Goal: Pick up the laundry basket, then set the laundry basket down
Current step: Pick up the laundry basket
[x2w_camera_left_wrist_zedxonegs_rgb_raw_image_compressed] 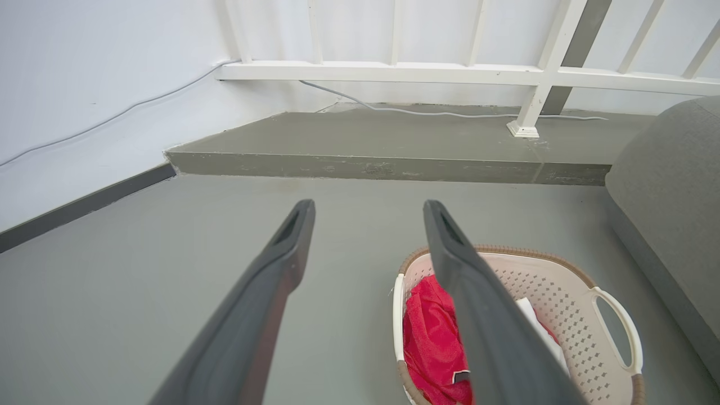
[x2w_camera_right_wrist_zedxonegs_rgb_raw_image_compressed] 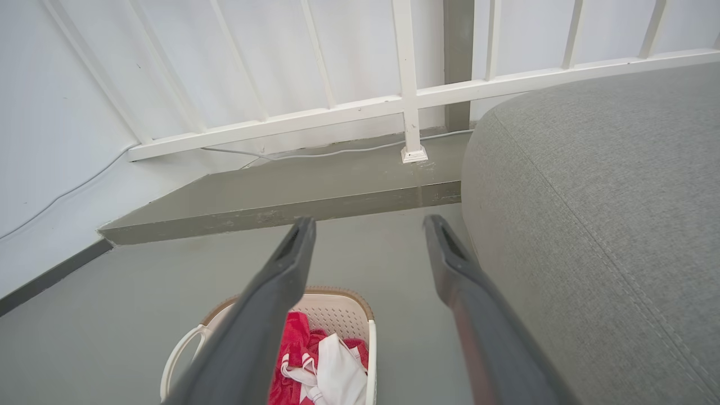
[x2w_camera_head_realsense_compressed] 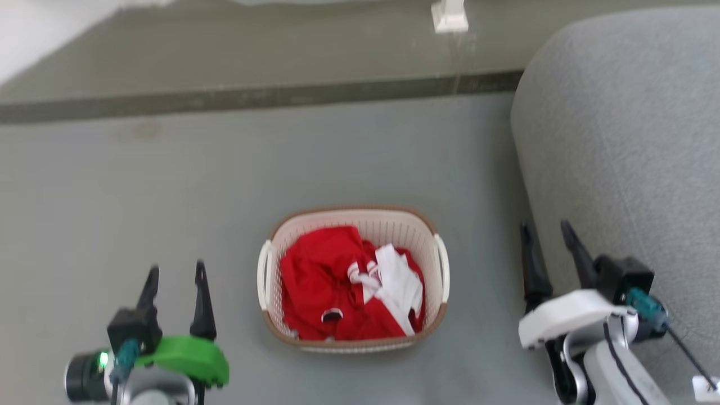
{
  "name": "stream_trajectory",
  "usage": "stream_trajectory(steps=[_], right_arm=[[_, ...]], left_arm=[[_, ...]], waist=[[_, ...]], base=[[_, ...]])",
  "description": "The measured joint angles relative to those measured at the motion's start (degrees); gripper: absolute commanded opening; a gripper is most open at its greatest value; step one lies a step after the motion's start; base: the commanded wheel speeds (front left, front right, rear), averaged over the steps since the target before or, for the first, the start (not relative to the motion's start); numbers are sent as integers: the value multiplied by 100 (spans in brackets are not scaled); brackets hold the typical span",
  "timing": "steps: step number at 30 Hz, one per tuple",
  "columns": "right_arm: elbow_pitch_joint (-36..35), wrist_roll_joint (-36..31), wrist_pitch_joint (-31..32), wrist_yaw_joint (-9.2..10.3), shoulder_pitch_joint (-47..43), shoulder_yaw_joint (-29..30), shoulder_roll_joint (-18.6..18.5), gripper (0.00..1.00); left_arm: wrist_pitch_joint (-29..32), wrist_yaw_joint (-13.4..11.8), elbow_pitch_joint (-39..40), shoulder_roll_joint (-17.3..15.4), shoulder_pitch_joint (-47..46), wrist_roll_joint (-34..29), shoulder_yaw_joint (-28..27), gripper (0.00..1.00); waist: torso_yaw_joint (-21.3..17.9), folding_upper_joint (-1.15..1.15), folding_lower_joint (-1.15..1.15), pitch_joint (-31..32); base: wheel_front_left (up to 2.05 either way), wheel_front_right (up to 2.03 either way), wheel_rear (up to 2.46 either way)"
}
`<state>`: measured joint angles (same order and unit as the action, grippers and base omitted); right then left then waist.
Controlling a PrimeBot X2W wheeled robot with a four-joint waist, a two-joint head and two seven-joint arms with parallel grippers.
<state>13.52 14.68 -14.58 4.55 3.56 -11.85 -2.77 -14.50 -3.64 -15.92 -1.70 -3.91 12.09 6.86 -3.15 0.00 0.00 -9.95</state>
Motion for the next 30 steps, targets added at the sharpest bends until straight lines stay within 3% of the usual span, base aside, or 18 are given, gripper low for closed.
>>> stream_trajectory(steps=[13,30], right_arm=[[33,2,0,10,-476,-119,22,100],[-120,2,0,67,-532,-115,22,100]], left_arm=[[1,-71,318,-26,749,75,-40,100],[1,-101,615,-41,1026,75,12,100]], waist=[[-79,0,0,838],[-127,0,0,838]], base=[[0,0,0],[0,0,0]])
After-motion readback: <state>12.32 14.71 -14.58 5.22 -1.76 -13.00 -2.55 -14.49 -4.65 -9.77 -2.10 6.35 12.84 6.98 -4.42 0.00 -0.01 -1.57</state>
